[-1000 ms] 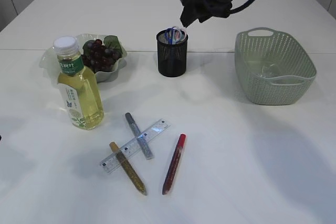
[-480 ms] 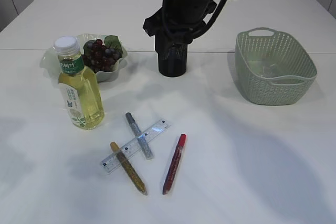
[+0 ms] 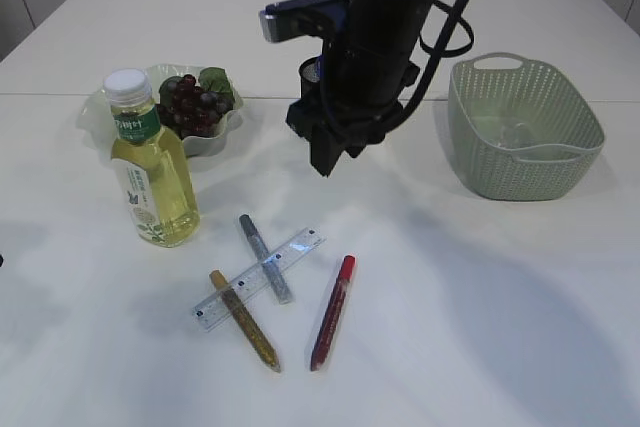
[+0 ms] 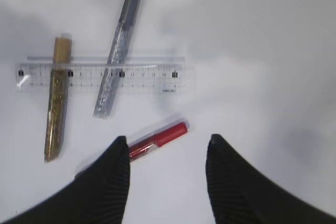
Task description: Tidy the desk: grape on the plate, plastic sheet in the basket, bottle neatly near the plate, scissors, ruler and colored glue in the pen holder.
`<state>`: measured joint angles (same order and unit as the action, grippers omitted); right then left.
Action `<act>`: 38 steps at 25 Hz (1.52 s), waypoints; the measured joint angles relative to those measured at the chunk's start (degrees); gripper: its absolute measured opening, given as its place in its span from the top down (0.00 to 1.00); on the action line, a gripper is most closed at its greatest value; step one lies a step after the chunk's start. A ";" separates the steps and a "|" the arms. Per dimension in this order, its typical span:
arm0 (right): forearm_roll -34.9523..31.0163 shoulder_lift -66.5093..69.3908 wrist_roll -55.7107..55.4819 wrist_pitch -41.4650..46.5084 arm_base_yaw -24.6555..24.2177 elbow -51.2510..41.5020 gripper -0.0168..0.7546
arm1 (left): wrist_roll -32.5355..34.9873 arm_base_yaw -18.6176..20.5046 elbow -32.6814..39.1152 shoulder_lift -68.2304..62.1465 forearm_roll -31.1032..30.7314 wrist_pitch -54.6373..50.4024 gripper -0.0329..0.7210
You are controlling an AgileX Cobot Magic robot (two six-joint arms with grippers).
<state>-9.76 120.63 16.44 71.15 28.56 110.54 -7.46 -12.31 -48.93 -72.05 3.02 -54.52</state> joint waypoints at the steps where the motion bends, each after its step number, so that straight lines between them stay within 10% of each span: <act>1: 0.00 -0.10 0.60 0.00 0.39 -1.49 0.48 | 0.00 0.00 0.00 0.00 0.00 0.00 0.48; 24: -3.15 0.00 35.36 -0.71 4.53 -7.39 0.48 | 0.11 0.00 0.00 0.00 0.00 0.65 0.48; 38: -7.68 3.48 74.66 -4.03 6.19 -7.39 0.49 | 0.11 0.00 0.00 0.00 0.00 3.30 0.48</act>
<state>-17.44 124.11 91.10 67.12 34.75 103.15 -7.35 -12.31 -48.93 -72.05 3.02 -51.22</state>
